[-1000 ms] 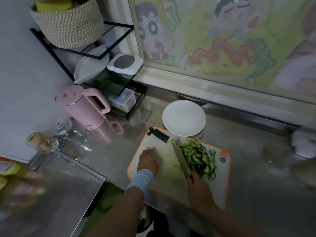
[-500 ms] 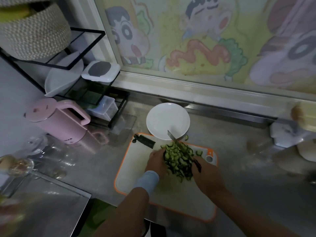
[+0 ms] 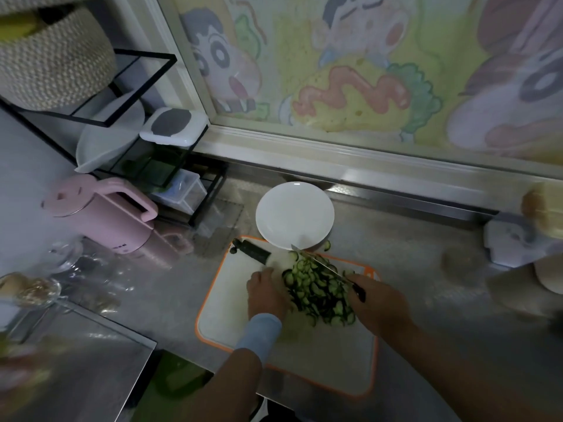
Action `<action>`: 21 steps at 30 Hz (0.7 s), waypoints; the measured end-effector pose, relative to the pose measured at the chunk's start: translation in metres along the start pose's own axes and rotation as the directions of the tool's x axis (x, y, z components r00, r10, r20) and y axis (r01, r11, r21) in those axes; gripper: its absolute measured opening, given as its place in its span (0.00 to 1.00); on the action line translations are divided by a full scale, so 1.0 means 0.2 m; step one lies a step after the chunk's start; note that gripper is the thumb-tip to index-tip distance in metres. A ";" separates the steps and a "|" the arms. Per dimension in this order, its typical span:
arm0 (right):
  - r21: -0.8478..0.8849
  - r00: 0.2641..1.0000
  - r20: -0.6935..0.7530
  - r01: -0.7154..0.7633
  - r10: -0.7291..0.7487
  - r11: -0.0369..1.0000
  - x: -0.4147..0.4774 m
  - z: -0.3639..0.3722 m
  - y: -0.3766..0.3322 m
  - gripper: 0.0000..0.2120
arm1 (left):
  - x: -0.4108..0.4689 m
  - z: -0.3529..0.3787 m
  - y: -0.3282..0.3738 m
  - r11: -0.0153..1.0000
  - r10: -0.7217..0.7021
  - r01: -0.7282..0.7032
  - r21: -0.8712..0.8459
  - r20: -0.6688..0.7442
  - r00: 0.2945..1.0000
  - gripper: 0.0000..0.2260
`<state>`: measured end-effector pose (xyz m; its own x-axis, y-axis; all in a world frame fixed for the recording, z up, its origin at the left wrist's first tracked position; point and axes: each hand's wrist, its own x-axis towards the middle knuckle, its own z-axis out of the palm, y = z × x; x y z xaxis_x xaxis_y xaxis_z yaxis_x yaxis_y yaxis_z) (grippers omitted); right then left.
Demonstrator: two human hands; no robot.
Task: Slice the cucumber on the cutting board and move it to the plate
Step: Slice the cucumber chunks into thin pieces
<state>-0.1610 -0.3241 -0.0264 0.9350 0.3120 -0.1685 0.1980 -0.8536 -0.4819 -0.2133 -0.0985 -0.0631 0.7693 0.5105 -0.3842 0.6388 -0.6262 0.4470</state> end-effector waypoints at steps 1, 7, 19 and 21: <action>0.023 1.000 0.010 0.023 -0.024 0.999 -0.01 0.02 -0.02 0.13 | -0.04 0.01 0.00 0.999 -0.038 0.037 0.040 0.014 0.999 0.27; 0.113 0.992 0.013 0.126 -0.128 0.986 -0.05 0.07 -0.11 0.11 | -0.16 0.09 0.10 0.985 -0.005 0.019 -0.173 0.079 0.997 0.15; 0.129 0.916 0.278 0.262 -0.288 0.956 -0.26 0.22 -0.09 0.09 | -0.24 -0.06 -0.14 0.900 -0.336 0.293 -0.322 -0.086 0.938 0.15; 0.103 0.917 0.276 0.271 -0.289 0.957 -0.28 0.23 -0.06 0.09 | -0.27 -0.05 -0.14 0.909 -0.337 0.293 -0.297 -0.106 0.936 0.14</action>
<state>-0.2299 -0.3127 -0.0517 0.7186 0.6478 -0.2529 0.4123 -0.6897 -0.5953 -0.2718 -0.1018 -0.0466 0.5060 0.7509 -0.4244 0.8100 -0.2445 0.5331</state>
